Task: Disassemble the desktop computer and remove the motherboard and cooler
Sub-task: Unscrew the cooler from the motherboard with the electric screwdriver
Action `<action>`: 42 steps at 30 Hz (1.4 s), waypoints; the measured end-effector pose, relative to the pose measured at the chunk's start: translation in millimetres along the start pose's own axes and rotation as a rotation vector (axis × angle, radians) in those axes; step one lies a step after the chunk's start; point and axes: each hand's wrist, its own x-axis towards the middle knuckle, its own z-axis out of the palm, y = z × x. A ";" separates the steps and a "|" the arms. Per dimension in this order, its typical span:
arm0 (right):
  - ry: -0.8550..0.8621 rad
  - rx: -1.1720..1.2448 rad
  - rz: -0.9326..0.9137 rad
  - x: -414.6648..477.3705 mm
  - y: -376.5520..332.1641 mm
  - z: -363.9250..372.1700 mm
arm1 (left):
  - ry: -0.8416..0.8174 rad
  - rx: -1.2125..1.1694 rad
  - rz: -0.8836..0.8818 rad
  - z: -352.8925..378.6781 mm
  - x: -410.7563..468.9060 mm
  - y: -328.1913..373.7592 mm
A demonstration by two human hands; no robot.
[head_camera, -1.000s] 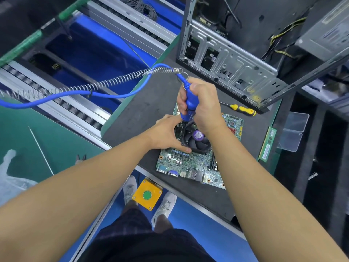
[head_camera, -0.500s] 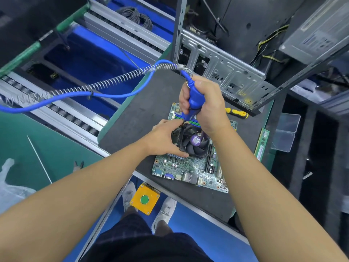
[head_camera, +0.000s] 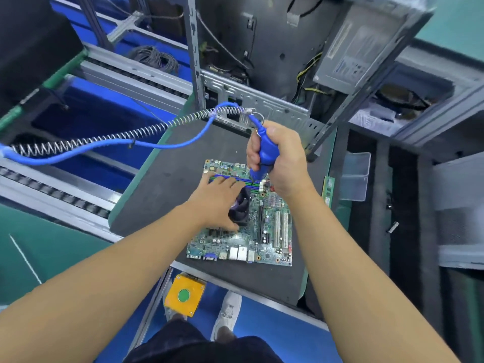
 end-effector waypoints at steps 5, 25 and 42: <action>0.039 -0.012 0.005 -6.2 -1.2 -5.7 | 0.091 -0.533 0.019 1.5 -11.0 -25.5; 0.057 -0.023 -0.032 -13.9 -6.6 -17.4 | 0.144 -0.200 0.032 -21.8 9.7 3.3; -0.370 -0.789 0.141 -6.4 -26.8 29.2 | 0.050 -0.203 -0.068 -17.7 -23.1 -15.2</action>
